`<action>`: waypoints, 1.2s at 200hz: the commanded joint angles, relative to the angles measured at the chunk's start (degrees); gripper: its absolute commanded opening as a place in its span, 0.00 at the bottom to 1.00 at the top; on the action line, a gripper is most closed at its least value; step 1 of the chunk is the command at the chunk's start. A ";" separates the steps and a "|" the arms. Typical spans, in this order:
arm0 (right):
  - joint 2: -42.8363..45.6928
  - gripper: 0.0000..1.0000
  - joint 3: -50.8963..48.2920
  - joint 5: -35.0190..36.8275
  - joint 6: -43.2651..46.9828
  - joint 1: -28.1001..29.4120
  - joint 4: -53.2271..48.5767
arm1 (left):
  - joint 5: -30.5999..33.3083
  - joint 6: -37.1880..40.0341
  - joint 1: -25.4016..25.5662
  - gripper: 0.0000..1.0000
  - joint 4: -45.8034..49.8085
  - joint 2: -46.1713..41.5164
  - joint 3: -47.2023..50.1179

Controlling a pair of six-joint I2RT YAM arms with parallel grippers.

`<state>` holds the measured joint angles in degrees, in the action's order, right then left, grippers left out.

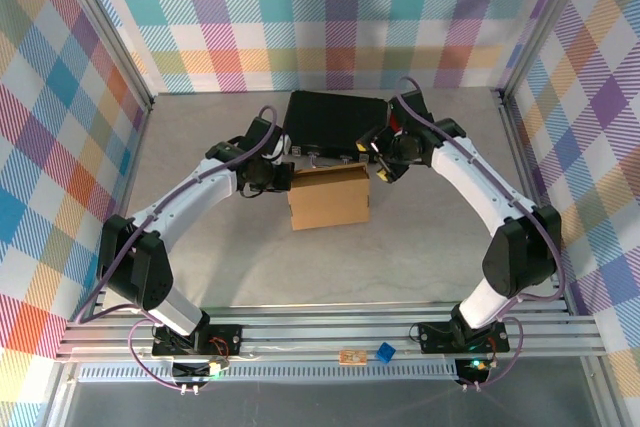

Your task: Fold the paper box

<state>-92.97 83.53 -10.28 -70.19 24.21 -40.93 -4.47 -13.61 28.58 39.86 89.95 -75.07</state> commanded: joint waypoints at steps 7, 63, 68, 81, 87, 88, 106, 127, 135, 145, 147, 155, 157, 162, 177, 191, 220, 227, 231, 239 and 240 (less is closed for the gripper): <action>0.82 0.72 -4.35 -10.37 -16.20 0.49 8.70 | 2.32 1.30 1.21 0.00 -1.56 -2.40 1.74; 4.63 0.74 -9.77 -10.30 -19.59 0.23 6.03 | 3.06 0.86 2.05 0.00 -2.05 -3.03 3.16; 4.52 0.74 -10.08 -10.27 -19.35 0.05 5.89 | 3.06 0.86 2.09 0.00 -2.19 -3.11 3.26; 3.88 0.74 -10.89 -10.54 -18.23 -0.37 6.64 | 3.15 0.86 2.34 0.00 -2.41 -3.06 3.35; 3.61 0.74 -11.45 -10.63 -17.98 -0.67 7.76 | 3.16 0.93 2.43 0.00 -2.49 -3.03 3.26; 3.60 0.74 -11.59 -10.63 -17.97 -0.70 8.04 | 3.16 0.94 2.44 0.00 -2.54 -3.03 3.26; 3.52 0.74 -13.13 -10.81 -18.91 -1.24 13.27 | 3.49 1.12 2.69 0.00 -2.50 -3.27 3.26; 2.59 0.74 -11.27 -10.96 -18.08 -1.62 12.63 | 4.02 1.21 2.89 0.00 -2.74 -3.94 3.53; 2.32 0.74 -11.00 -11.16 -17.75 -1.75 12.64 | 4.28 1.30 2.96 0.00 -2.77 -4.21 3.64; 2.10 0.74 -11.03 -11.23 -17.52 -1.88 12.56 | 4.47 1.30 3.02 0.00 -2.77 -4.50 3.73; 2.03 0.74 -11.09 -11.29 -17.48 -1.92 12.48 | 4.54 1.30 3.05 0.00 -2.81 -4.58 3.73; 1.92 0.74 -11.37 -11.47 -17.39 -2.05 12.34 | 4.85 1.39 3.14 0.00 -3.06 -4.99 3.88; 1.91 0.74 -11.65 -11.50 -17.36 -2.06 12.40 | 4.94 1.39 3.15 0.00 -3.06 -5.10 3.96; 1.92 0.74 -12.15 -11.51 -17.20 -2.15 12.73 | 5.07 1.39 3.23 0.00 -3.26 -5.34 4.12; 1.83 0.72 -13.93 -12.20 -17.23 -2.23 13.46 | 5.36 1.37 3.41 0.00 -3.76 -5.88 4.52; 1.88 0.70 -15.75 -13.09 -17.77 -2.28 14.88 | 5.59 1.30 3.74 0.00 -4.20 -6.27 4.88; 2.94 0.61 -17.49 -12.66 -17.57 -2.32 15.35 | 6.32 1.31 5.05 0.00 -5.34 -7.00 6.26; 3.01 0.58 -17.88 -12.57 -17.52 -2.28 15.46 | 6.53 1.30 5.40 0.00 -5.64 -7.28 6.71; 3.05 0.56 -18.09 -12.55 -17.52 -2.32 15.48 | 6.69 1.26 5.58 0.00 -5.79 -7.40 7.00; 3.21 0.54 -18.66 -12.48 -17.48 -2.37 15.73 | 6.93 1.13 5.93 0.00 -5.99 -7.72 7.57; 3.27 0.54 -18.75 -12.48 -17.50 -2.34 15.80 | 6.98 1.08 5.99 0.00 -6.05 -7.79 7.66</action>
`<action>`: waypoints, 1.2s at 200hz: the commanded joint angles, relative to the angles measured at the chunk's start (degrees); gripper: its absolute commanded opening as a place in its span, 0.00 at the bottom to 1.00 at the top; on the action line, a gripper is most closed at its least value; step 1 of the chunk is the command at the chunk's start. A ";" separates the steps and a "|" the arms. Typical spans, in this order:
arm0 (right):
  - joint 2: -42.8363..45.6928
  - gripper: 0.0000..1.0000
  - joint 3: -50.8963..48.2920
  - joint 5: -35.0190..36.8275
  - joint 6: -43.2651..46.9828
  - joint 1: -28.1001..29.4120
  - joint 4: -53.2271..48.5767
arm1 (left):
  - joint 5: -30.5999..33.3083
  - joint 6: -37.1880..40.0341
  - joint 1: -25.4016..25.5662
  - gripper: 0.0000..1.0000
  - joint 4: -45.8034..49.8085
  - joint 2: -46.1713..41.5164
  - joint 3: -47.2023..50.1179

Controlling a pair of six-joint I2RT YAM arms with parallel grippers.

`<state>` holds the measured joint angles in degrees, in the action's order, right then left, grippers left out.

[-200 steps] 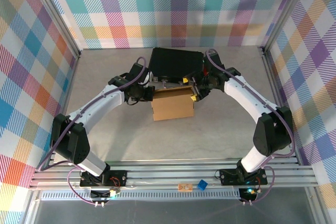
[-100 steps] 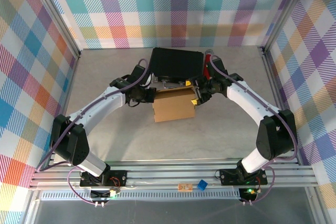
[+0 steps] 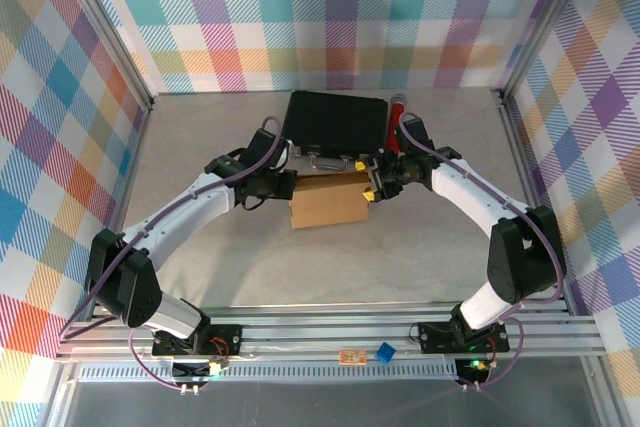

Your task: Fold the paper box

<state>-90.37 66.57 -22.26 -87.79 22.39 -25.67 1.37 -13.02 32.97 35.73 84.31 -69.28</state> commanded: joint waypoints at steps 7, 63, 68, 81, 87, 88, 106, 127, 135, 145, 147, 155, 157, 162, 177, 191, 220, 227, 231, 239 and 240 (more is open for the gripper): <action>0.80 0.52 -2.34 -0.42 0.16 -0.51 0.78 | 1.43 0.28 1.86 0.00 -2.10 -2.52 2.39; 2.50 0.38 -5.71 0.57 0.99 -0.50 1.93 | 1.63 -3.55 2.10 0.00 -3.76 -8.40 7.12; 2.67 0.37 -5.90 0.64 1.12 -0.53 1.90 | 1.49 -3.76 2.10 0.04 -3.73 -8.90 7.21; 3.17 0.36 -6.32 0.90 1.43 -0.50 1.67 | 0.83 -4.41 2.10 0.18 -3.58 -9.94 7.40; 3.31 0.35 -6.57 0.99 1.54 -0.51 1.70 | 0.49 -4.77 2.10 0.22 -3.48 -10.40 7.46; 3.33 0.35 -6.60 1.03 1.60 -0.51 1.69 | 0.44 -4.84 2.10 0.22 -3.47 -10.49 7.43; 3.70 0.35 -7.08 1.17 1.86 -0.56 1.49 | -0.36 -6.22 2.10 0.33 -3.38 -11.64 8.00; 4.19 0.34 -8.00 1.17 2.01 -0.51 1.65 | -1.85 -8.48 2.19 0.39 -4.03 -13.28 9.23; 4.43 0.34 -8.41 1.25 2.03 -0.51 1.69 | -2.15 -9.74 2.18 0.43 -4.08 -14.10 9.71; 4.65 0.33 -8.63 1.34 2.09 -0.46 1.67 | -2.32 -11.79 2.18 0.50 -3.76 -15.14 10.02; 4.73 0.33 -8.73 1.37 2.10 -0.50 1.68 | -2.40 -12.28 2.18 0.52 -3.67 -15.38 10.06; 4.75 0.33 -8.92 1.39 2.10 -0.51 1.77 | -2.58 -14.80 2.19 0.57 -3.07 -16.33 9.99; 4.76 0.33 -8.93 1.42 2.10 -0.51 1.77 | -2.64 -15.54 2.19 0.58 -2.86 -16.54 9.85; 4.78 0.32 -9.06 1.39 2.10 -0.51 1.70 | -2.76 -17.47 2.19 0.60 -2.50 -17.26 9.73; 4.99 0.32 -9.17 1.51 2.18 -0.51 1.67 | -1.16 -28.20 2.09 0.67 -0.30 -19.54 9.08; 4.99 0.32 -9.09 1.63 2.12 -0.50 1.55 | -0.48 -40.10 2.01 0.69 1.28 -21.20 8.48; 5.11 0.31 -9.08 1.78 2.29 -0.50 1.41 | -2.66 -63.65 1.92 0.67 -1.41 -22.74 10.73; 5.20 0.31 -9.10 1.78 2.36 -0.44 1.31 | -2.51 -68.16 1.92 0.67 -1.57 -22.66 11.06; 5.20 0.31 -9.11 1.78 2.39 -0.50 1.32 | -2.65 -70.23 1.92 0.67 -2.19 -22.58 11.49; 5.20 0.30 -9.15 1.70 2.35 -0.46 1.24 | -3.14 -72.93 1.86 0.67 -5.11 -22.52 12.58; 5.20 0.30 -9.16 1.70 2.35 -0.48 1.24 | -3.17 -73.42 1.84 0.67 -5.48 -22.48 12.71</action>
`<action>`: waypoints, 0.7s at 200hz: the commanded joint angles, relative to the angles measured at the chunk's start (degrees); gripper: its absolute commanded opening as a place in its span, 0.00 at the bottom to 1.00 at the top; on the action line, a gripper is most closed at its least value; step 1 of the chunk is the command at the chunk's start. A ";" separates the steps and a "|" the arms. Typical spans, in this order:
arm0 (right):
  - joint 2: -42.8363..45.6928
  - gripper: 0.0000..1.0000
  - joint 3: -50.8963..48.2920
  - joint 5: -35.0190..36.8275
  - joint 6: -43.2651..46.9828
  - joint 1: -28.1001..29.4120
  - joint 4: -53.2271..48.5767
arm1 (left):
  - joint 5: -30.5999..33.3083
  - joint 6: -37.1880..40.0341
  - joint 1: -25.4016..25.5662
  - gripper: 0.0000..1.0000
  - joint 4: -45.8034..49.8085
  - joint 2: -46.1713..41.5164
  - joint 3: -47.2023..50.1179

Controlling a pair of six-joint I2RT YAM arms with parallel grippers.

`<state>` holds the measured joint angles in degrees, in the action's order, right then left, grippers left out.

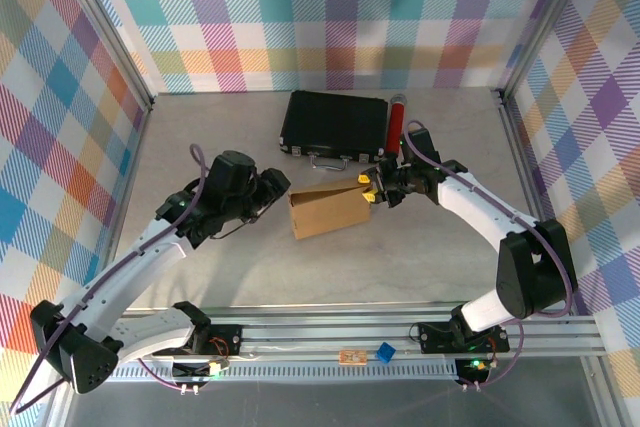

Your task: Fold the paper box

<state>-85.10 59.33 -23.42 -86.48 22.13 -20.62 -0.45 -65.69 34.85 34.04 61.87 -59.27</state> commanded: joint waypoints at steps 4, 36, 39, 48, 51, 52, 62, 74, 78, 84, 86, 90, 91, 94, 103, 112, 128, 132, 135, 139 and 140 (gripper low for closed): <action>0.01 0.30 -2.01 2.85 1.05 -0.17 -3.75 | -1.52 -22.42 -0.05 0.67 -5.14 0.08 3.37; 0.02 0.30 -1.92 2.90 1.07 -0.15 -3.79 | -5.41 -30.77 -0.13 0.67 -13.15 3.60 6.91; 0.10 0.30 -1.94 2.83 1.06 -0.20 -3.90 | -5.82 -31.28 -0.13 0.67 -14.12 3.93 7.28; 0.19 0.30 -1.94 2.85 1.18 -0.20 -3.99 | -6.23 -32.63 -0.13 0.67 -16.90 4.67 8.37; 0.21 0.30 -1.94 2.85 1.22 -0.17 -3.99 | -6.23 -33.11 -0.13 0.67 -17.53 4.87 8.76; 0.20 0.30 -1.98 2.85 1.22 -0.17 -3.99 | -6.23 -33.32 -0.13 0.67 -17.57 4.94 8.88; 0.28 0.30 -2.03 2.77 1.22 -0.16 -3.99 | -6.14 -34.65 -0.13 0.67 -21.17 5.61 9.65; 0.29 0.30 -2.09 2.77 1.22 -0.17 -3.99 | -6.41 -36.13 -0.13 0.67 -22.79 6.28 10.20; 0.23 0.30 -2.06 2.77 1.20 -0.17 -3.89 | -6.48 -36.25 -0.05 0.67 -23.11 6.48 10.38; 0.20 0.30 -1.98 2.73 1.22 -0.16 -3.91 | -6.70 -36.29 -0.09 0.66 -22.90 6.74 10.39; 0.22 0.30 -1.97 2.69 1.20 -0.18 -3.92 | -6.79 -36.31 -0.06 0.66 -22.75 6.81 10.33; 0.20 0.30 -2.02 2.72 1.22 -0.16 -3.96 | -6.89 -36.35 -0.06 0.65 -22.28 6.83 10.36; 0.20 0.30 -1.98 2.70 1.22 -0.16 -3.93 | -6.91 -36.35 -0.05 0.65 -22.18 6.81 10.42; 0.13 0.30 -1.98 2.66 1.20 -0.16 -3.91 | -6.93 -36.35 -0.05 0.64 -21.98 6.86 10.49; 0.20 0.30 -2.02 2.67 1.20 -0.16 -3.88 | -6.75 -36.37 -0.05 0.62 -21.91 6.55 10.98; 0.20 0.29 -2.00 2.73 1.22 -0.16 -3.91 | -6.60 -36.61 -0.05 0.59 -21.83 6.15 11.64; 0.29 0.29 -2.05 2.77 1.22 -0.18 -3.95 | -5.91 -36.79 -0.05 0.50 -21.11 5.32 12.58; 0.29 0.29 -2.10 2.70 1.22 -0.16 -3.98 | -5.84 -36.79 -0.05 0.48 -20.88 5.17 12.66; 0.26 0.29 -2.09 2.68 1.22 -0.21 -3.92 | -5.80 -36.75 -0.05 0.47 -20.81 5.16 12.88; 0.20 0.29 -2.04 2.69 1.16 -0.17 -3.96 | -5.79 -36.72 -0.05 0.46 -20.86 5.06 13.03; 0.20 0.29 -2.03 2.68 1.15 -0.17 -3.98 | -5.75 -36.71 -0.05 0.46 -20.86 5.04 13.08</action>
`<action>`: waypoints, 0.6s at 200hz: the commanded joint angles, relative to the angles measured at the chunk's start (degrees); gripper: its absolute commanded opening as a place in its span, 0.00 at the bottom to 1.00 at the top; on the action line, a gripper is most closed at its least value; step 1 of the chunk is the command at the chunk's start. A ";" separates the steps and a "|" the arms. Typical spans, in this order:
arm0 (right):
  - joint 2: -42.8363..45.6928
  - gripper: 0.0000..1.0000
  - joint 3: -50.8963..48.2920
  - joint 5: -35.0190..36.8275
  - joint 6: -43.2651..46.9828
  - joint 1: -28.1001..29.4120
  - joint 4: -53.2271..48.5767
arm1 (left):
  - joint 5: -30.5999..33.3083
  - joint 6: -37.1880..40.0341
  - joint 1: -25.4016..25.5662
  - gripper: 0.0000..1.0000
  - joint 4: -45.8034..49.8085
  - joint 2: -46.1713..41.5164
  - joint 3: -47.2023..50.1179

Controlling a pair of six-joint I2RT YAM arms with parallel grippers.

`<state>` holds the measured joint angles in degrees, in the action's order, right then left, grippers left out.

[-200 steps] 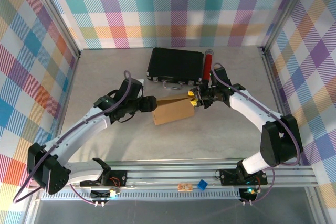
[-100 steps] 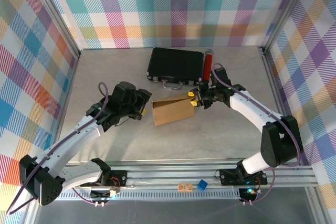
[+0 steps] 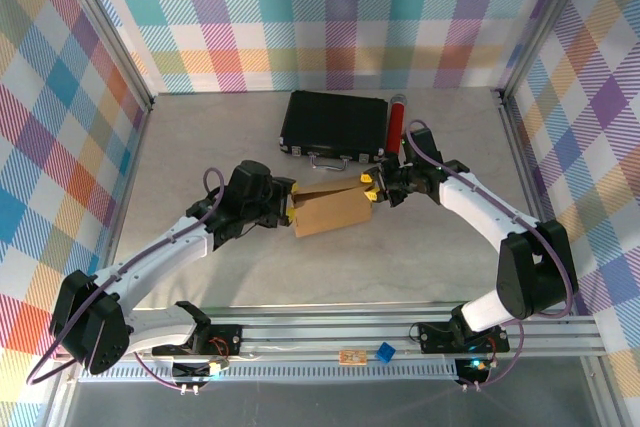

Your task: Fold the paper box

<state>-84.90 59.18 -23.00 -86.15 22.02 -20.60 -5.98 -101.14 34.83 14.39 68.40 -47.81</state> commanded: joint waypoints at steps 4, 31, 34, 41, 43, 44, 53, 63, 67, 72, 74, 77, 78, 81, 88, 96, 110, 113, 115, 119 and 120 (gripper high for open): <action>0.00 0.29 -1.96 2.26 0.88 -0.05 -3.98 | -0.34 -1.22 -0.02 0.46 -1.25 -1.49 1.81; 0.10 0.28 -1.87 2.26 0.83 -0.05 -4.16 | -1.72 -0.85 -0.02 0.45 -2.98 -0.63 3.15; 0.09 0.28 -1.91 2.26 0.85 -0.05 -4.18 | -1.84 -0.69 -0.07 0.45 -3.09 -0.48 3.29; 0.18 0.28 -1.91 2.34 0.89 -0.05 -4.36 | -2.22 -0.36 -0.02 0.44 -3.06 -0.31 3.32; 0.22 0.28 -1.93 2.35 0.90 -0.05 -4.36 | -2.22 -0.26 -0.02 0.43 -2.99 -0.25 3.33; 0.20 0.28 -1.90 2.35 0.85 -0.05 -4.32 | -2.25 -0.23 -0.02 0.43 -2.98 -0.27 3.38; 0.19 0.28 -1.94 2.40 0.90 -0.05 -4.54 | -2.30 0.06 -0.02 0.34 -2.92 -0.27 3.61; 0.26 0.28 -1.94 2.42 0.98 -0.05 -4.79 | -2.22 0.23 -0.02 0.21 -2.51 -0.37 3.95; 0.28 0.28 -1.90 2.44 1.07 -0.05 -4.90 | -2.20 0.31 -0.02 0.19 -2.38 -0.42 4.03; 0.39 0.28 -1.95 2.48 1.07 -0.07 -5.10 | -2.04 0.33 -0.02 0.16 -2.27 -0.47 4.21; 0.41 0.28 -1.89 2.45 1.14 -0.10 -5.18 | -2.03 0.38 -0.02 0.16 -2.22 -0.46 4.28; 0.41 0.28 -1.90 2.44 1.11 -0.06 -5.23 | -2.09 0.41 -0.02 0.15 -2.18 -0.57 4.38; 0.43 0.28 -1.95 2.44 1.12 -0.05 -5.19 | -2.10 0.46 -0.02 0.15 -2.18 -0.52 4.39; 0.44 0.28 -1.94 2.44 1.15 -0.05 -5.23 | -2.11 0.57 -0.02 0.15 -2.21 -0.48 4.49; 0.52 0.28 -2.09 2.44 1.16 -0.05 -5.31 | -2.24 0.90 -0.02 0.14 -2.10 -0.47 4.42; 0.53 0.28 -2.14 2.44 1.29 -0.05 -5.55 | -2.44 1.33 -0.02 0.14 -1.76 -0.37 4.32; 0.53 0.28 -2.21 2.44 1.63 -0.05 -5.86 | -2.84 1.98 -0.02 0.13 -1.24 -0.08 4.27; 0.53 0.28 -2.14 2.44 1.73 -0.09 -5.93 | -2.87 2.05 -0.02 0.13 -1.20 -0.09 4.25; 0.53 0.28 -2.11 2.44 1.83 -0.10 -5.98 | -2.94 2.13 -0.02 0.13 -1.08 -0.06 4.23; 0.57 0.29 -2.00 2.44 2.00 -0.06 -6.18 | -2.96 2.24 -0.02 0.13 -1.04 -0.11 4.30; 0.59 0.29 -2.03 2.44 2.06 -0.06 -6.28 | -2.97 2.30 -0.02 0.13 -0.99 -0.11 4.30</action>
<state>-84.25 58.87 -22.61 -86.08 22.06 -21.47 -7.51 -100.42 34.85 12.91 68.14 -44.71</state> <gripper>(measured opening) 0.281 0.133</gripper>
